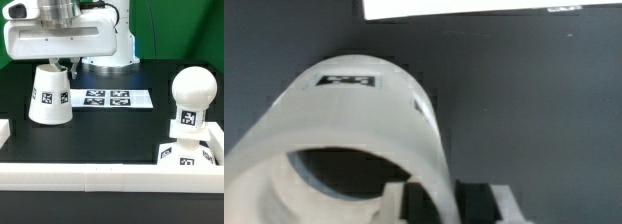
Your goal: Assemble lamp
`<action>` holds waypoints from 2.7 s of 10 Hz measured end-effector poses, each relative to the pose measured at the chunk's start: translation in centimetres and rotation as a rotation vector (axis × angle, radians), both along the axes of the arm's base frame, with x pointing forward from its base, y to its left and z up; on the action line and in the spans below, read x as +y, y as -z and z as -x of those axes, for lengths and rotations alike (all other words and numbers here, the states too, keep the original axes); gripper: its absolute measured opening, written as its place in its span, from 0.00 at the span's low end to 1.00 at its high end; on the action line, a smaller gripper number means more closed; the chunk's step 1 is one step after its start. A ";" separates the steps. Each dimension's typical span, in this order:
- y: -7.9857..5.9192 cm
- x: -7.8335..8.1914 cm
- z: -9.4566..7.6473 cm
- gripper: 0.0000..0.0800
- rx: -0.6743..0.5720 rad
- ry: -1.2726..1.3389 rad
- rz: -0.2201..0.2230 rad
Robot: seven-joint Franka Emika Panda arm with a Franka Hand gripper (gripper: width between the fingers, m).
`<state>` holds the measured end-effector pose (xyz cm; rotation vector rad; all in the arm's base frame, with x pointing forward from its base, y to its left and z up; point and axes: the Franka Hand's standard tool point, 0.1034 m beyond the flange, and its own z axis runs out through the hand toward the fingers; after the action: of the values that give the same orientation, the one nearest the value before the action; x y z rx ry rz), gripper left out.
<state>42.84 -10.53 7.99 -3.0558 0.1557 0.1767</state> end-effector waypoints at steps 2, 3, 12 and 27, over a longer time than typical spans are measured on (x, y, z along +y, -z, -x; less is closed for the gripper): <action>-0.7 2.7 -1.9 0.06 -0.027 0.066 -0.035; -1.4 4.1 -3.3 0.06 -0.028 0.116 -0.049; -5.7 7.1 -10.4 0.06 -0.063 0.210 -0.084; -16.0 17.7 -18.8 0.06 -0.093 0.301 -0.144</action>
Offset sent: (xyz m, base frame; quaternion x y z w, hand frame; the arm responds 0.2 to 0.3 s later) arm 0.0678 0.0574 0.0310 0.0493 -0.0056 0.1211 0.9914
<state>61.65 7.18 23.97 -2.8453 0.5646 0.0248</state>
